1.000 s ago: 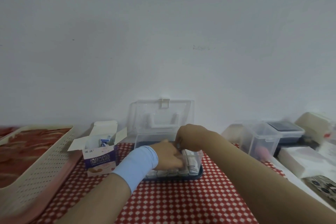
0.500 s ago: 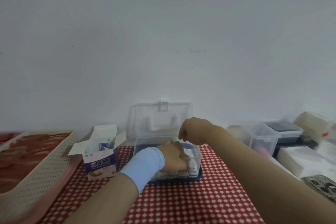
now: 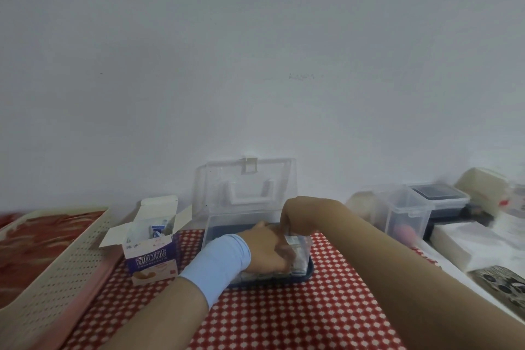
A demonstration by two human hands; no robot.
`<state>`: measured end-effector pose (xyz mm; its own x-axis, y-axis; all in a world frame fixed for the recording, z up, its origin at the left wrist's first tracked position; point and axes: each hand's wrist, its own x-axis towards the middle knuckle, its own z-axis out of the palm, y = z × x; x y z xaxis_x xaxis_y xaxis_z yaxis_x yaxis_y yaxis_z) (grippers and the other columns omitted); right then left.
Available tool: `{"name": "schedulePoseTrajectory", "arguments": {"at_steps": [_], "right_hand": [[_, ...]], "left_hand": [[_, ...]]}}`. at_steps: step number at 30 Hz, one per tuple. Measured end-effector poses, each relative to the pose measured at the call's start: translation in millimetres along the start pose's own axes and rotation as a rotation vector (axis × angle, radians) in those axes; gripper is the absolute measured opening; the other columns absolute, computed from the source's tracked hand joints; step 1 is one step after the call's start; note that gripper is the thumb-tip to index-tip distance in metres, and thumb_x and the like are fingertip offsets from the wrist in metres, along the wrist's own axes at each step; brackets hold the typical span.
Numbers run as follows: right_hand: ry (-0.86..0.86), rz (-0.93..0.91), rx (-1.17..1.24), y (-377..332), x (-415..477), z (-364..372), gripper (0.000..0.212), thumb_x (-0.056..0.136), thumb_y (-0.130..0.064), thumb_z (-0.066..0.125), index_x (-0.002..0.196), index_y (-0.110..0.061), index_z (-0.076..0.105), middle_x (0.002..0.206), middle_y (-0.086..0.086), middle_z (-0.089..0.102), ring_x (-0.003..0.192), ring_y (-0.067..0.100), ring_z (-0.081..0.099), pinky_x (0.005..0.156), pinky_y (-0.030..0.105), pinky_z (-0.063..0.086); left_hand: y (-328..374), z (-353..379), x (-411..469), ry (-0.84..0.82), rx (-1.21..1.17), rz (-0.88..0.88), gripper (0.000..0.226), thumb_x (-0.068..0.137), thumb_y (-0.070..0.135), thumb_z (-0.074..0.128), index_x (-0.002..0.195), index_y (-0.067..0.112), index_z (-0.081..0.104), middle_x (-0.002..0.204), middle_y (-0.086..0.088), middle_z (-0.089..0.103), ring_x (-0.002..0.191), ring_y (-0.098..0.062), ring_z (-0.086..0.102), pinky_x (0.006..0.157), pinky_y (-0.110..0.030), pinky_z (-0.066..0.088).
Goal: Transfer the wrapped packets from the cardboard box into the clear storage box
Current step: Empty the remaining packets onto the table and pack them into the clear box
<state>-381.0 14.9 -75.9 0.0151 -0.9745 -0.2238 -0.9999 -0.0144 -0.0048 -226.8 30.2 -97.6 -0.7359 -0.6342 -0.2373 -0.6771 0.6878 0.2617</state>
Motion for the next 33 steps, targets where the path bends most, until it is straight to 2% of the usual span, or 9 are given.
{"name": "schedulePoseTrajectory", "arguments": {"at_steps": [3, 6, 11, 15, 20, 24, 26, 29, 33], "right_hand": [[0.019, -0.004, 0.018, -0.2, -1.7, 1.5, 0.029, 0.095, -0.026, 0.061, 0.117, -0.012, 0.073, 0.111, 0.005, 0.072, 0.096, 0.024, 0.068, 0.095, 0.04, 0.056], [0.037, -0.01, 0.007, -2.9, -7.0, -3.8, 0.025, 0.092, -0.023, 0.063, 0.113, -0.016, 0.075, 0.109, 0.002, 0.073, 0.094, 0.023, 0.068, 0.092, 0.038, 0.057], [0.099, -0.053, 0.082, -8.8, -24.3, -30.2, 0.032, 0.092, -0.01, 0.06, 0.114, -0.028, 0.075, 0.106, -0.005, 0.073, 0.082, 0.019, 0.073, 0.08, 0.031, 0.06], [0.197, -0.093, 0.226, -28.4, -40.5, -55.0, 0.023, 0.096, -0.018, 0.056, 0.108, -0.025, 0.075, 0.09, -0.008, 0.076, 0.063, 0.014, 0.073, 0.072, 0.03, 0.06], [0.37, -0.226, 0.299, -79.2, -38.9, -67.8, 0.024, 0.095, -0.021, 0.056, 0.103, -0.03, 0.077, 0.098, -0.014, 0.075, 0.092, 0.006, 0.065, 0.088, 0.03, 0.055], [0.371, -0.352, 0.374, -122.6, -29.4, -66.5, 0.024, 0.098, -0.016, 0.056, 0.107, -0.022, 0.077, 0.111, -0.007, 0.073, 0.099, 0.01, 0.064, 0.097, 0.028, 0.052], [0.347, -0.392, 0.356, -138.2, -24.5, -65.1, 0.024, 0.099, -0.014, 0.055, 0.11, -0.018, 0.077, 0.116, -0.004, 0.072, 0.105, 0.012, 0.065, 0.1, 0.028, 0.05], [0.314, -0.422, 0.311, -162.9, -14.5, -61.8, 0.026, 0.1, -0.013, 0.055, 0.115, -0.018, 0.076, 0.12, -0.003, 0.071, 0.11, 0.012, 0.064, 0.102, 0.028, 0.049], [0.292, -0.425, 0.274, -185.1, -3.5, -54.9, 0.027, 0.098, -0.012, 0.058, 0.119, -0.017, 0.074, 0.121, -0.002, 0.071, 0.111, 0.012, 0.064, 0.1, 0.024, 0.047]], "left_hand": [[-2.6, -0.9, 4.6, -0.01, -0.012, -0.018, 0.015, 0.074, 0.052, 0.043, 0.071, 0.038, 0.048, 0.097, 0.005, 0.051, 0.102, -0.022, 0.045, 0.097, -0.048, 0.047], [3.8, -5.5, -3.2, -0.014, -0.017, -0.011, 0.02, 0.082, 0.041, 0.049, 0.063, 0.042, 0.055, 0.094, 0.005, 0.048, 0.098, -0.02, 0.044, 0.097, -0.046, 0.048], [-5.2, -22.6, -18.6, 0.138, -0.093, 0.077, 0.033, 0.089, 0.039, 0.06, 0.12, 0.03, 0.067, 0.124, 0.006, 0.055, 0.119, -0.021, 0.054, 0.099, -0.037, 0.045], [-35.7, -52.3, -51.4, 0.391, -0.196, 0.016, 0.03, 0.096, 0.032, 0.056, 0.125, 0.03, 0.064, 0.124, 0.013, 0.056, 0.114, -0.006, 0.052, 0.102, -0.028, 0.041], [-93.8, -68.9, -98.4, 0.655, -0.249, -0.16, 0.018, 0.099, 0.024, 0.053, 0.109, 0.036, 0.063, 0.103, 0.019, 0.058, 0.085, -0.002, 0.059, 0.066, -0.017, 0.048], [-144.3, -56.0, -119.7, 0.649, -0.14, -0.36, 0.018, 0.093, 0.032, 0.061, 0.109, 0.041, 0.058, 0.126, 0.005, 0.058, 0.11, -0.015, 0.055, 0.096, -0.035, 0.046], [-158.2, -47.3, -126.0, 0.6, -0.052, -0.439, 0.038, 0.09, 0.043, 0.063, 0.126, 0.039, 0.056, 0.141, 0.002, 0.048, 0.128, -0.022, 0.044, 0.11, -0.04, 0.036], [-173.4, -38.3, -135.9, 0.513, -0.046, -0.499, 0.068, 0.087, 0.055, 0.061, 0.147, 0.029, 0.04, 0.152, -0.002, 0.04, 0.137, -0.025, 0.039, 0.115, -0.04, 0.031], [-183.1, -28.3, -142.2, 0.537, -0.092, -0.438, 0.077, 0.083, 0.064, 0.06, 0.148, 0.027, 0.04, 0.151, 0.002, 0.046, 0.135, -0.017, 0.045, 0.113, -0.04, 0.035]]}}
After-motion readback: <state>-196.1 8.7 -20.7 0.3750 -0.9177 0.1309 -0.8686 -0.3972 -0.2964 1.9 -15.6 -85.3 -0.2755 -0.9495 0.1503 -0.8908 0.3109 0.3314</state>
